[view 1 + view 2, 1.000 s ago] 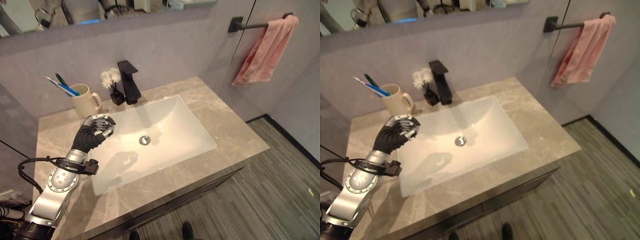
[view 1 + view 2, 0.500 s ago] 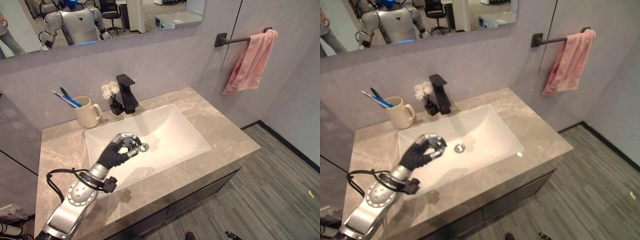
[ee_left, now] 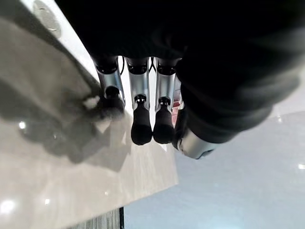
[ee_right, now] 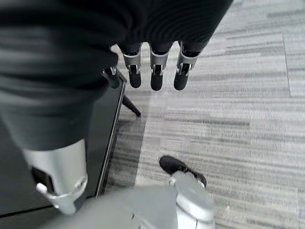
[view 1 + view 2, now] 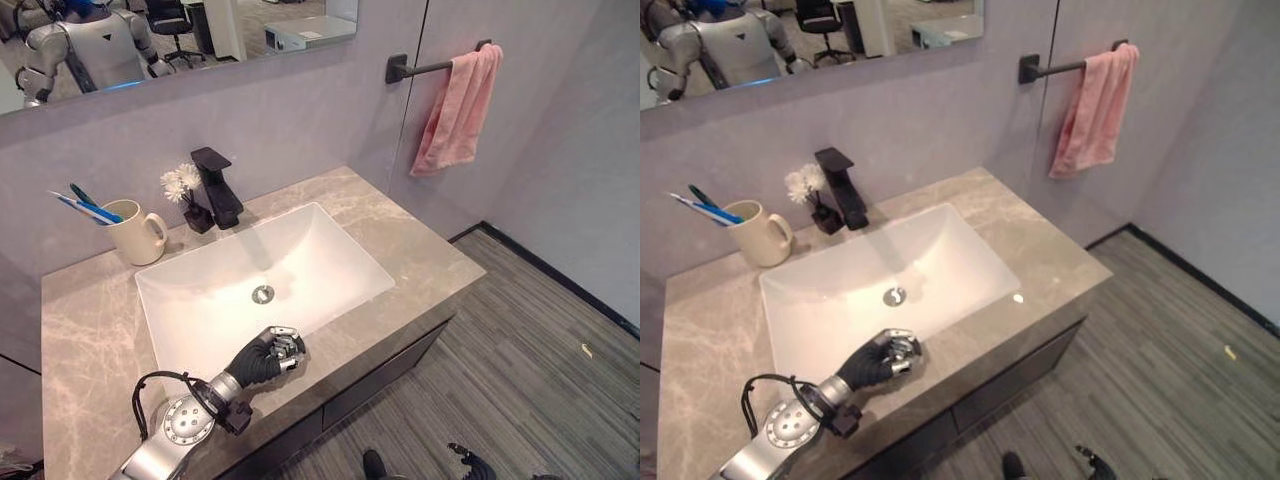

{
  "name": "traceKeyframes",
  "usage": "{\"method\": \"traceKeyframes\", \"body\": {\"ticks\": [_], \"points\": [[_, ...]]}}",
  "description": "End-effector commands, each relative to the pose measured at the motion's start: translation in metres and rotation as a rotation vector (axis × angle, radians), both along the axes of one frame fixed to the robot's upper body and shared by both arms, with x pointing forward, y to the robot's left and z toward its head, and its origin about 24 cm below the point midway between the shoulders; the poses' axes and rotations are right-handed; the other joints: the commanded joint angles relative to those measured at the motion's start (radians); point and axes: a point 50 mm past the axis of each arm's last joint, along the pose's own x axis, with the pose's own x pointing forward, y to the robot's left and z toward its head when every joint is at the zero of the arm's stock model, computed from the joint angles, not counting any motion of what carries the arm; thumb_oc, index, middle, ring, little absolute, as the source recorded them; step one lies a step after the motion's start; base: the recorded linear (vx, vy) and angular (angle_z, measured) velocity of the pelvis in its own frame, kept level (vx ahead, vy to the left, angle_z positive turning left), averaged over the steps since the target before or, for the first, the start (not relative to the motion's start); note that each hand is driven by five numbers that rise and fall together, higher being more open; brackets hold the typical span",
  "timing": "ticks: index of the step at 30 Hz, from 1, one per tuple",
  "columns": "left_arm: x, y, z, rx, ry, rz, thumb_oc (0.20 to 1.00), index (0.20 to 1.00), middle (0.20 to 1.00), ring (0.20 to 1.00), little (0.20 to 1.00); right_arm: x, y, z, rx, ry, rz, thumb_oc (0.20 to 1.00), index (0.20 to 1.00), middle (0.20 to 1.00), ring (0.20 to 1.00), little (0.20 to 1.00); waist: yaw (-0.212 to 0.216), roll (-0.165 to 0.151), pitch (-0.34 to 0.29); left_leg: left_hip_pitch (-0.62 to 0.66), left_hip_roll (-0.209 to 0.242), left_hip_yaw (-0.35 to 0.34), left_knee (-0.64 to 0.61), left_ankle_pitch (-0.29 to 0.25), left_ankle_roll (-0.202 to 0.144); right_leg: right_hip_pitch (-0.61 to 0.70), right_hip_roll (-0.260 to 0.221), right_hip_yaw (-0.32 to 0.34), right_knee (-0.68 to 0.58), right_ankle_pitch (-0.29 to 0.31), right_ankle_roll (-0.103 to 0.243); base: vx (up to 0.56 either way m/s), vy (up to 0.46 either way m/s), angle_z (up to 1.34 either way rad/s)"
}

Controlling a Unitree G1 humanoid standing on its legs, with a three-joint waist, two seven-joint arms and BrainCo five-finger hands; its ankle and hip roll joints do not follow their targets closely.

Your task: Put brush and paste in cup on sink, flatten towel.

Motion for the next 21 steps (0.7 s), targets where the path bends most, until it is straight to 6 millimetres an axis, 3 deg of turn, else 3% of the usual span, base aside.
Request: {"method": "traceKeyframes", "body": {"ticks": [1,4,6,9,16,18,19,21], "points": [[0.009,0.006,0.017,-0.044,-0.095,0.043,0.2,0.2,0.2,0.2,0.2,0.017,0.0,0.009,0.005,-0.097,-0.001,1.0,1.0,1.0,1.0,1.0,-0.028,-0.017,-0.017,-0.104,0.006,-0.064,0.135,-0.005,-0.002,0.032,0.033,-0.054,0.073,-0.081,0.002,0.0,0.08,-0.29],[0.01,0.007,0.019,-0.039,-0.106,0.049,0.2,0.2,0.2,0.2,0.2,0.015,0.0,0.008,0.002,-0.096,-0.02,1.0,1.0,1.0,1.0,1.0,-0.031,-0.012,-0.019,-0.094,0.007,-0.041,0.136,-0.01,0.002,0.038,0.025,-0.056,0.077,-0.084,0.008,-0.02,0.106,-0.15],[0.014,0.01,0.024,-0.027,-0.138,0.064,0.2,0.2,0.2,0.2,0.2,0.019,0.001,0.01,-0.002,-0.112,-0.004,1.0,1.0,1.0,1.0,1.0,-0.032,-0.009,-0.02,-0.083,-0.007,-0.007,0.139,-0.028,0.017,0.027,0.008,-0.04,0.081,-0.071,0.032,-0.1,0.214,-0.22],[0.02,0.013,0.035,-0.014,-0.206,0.088,0.2,0.2,0.2,0.2,0.2,0.023,0.001,0.012,-0.008,-0.133,-0.009,1.0,1.0,1.0,1.0,1.0,-0.034,-0.004,-0.011,-0.088,-0.043,0.039,0.184,-0.073,0.048,-0.006,-0.016,0.005,0.103,-0.057,0.061,-0.1,0.22,-0.32],[0.037,0.013,0.053,-0.018,-0.327,0.145,0.2,0.2,0.2,0.2,0.2,0.042,0.001,0.024,0.029,-0.23,-0.065,1.0,1.0,1.0,1.0,1.0,-0.054,-0.021,0.012,-0.11,-0.086,0.144,0.222,-0.11,0.093,-0.107,-0.044,0.102,0.129,0.023,0.123,-0.12,0.154,-0.65],[0.042,0.015,0.057,-0.012,-0.362,0.174,0.2,0.2,0.2,0.2,0.2,0.052,0.003,0.029,0.027,-0.271,-0.057,1.0,1.0,1.0,1.0,1.0,-0.029,-0.014,0.029,-0.092,-0.063,0.201,0.205,-0.115,0.093,-0.145,-0.078,0.001,0.111,0.068,0.121,-0.14,0.03,-1.35],[0.043,0.021,0.058,-0.014,-0.369,0.207,0.2,0.2,0.2,0.2,0.2,0.058,0.005,0.033,0.027,-0.291,-0.039,1.0,1.0,1.0,1.0,1.0,-0.012,-0.001,0.043,-0.068,-0.035,0.24,0.195,-0.114,0.09,-0.167,-0.105,-0.142,0.129,0.055,0.1,-0.14,0.006,-1.13],[0.043,0.022,0.059,-0.014,-0.37,0.212,0.2,0.2,0.2,0.2,0.2,0.059,0.005,0.035,0.029,-0.299,-0.03,1.0,1.0,1.0,1.0,1.0,-0.014,0.001,0.042,-0.065,-0.029,0.242,0.182,-0.103,0.091,-0.162,-0.114,-0.171,0.145,0.041,0.09,-0.08,0.0,-1.56]]}}
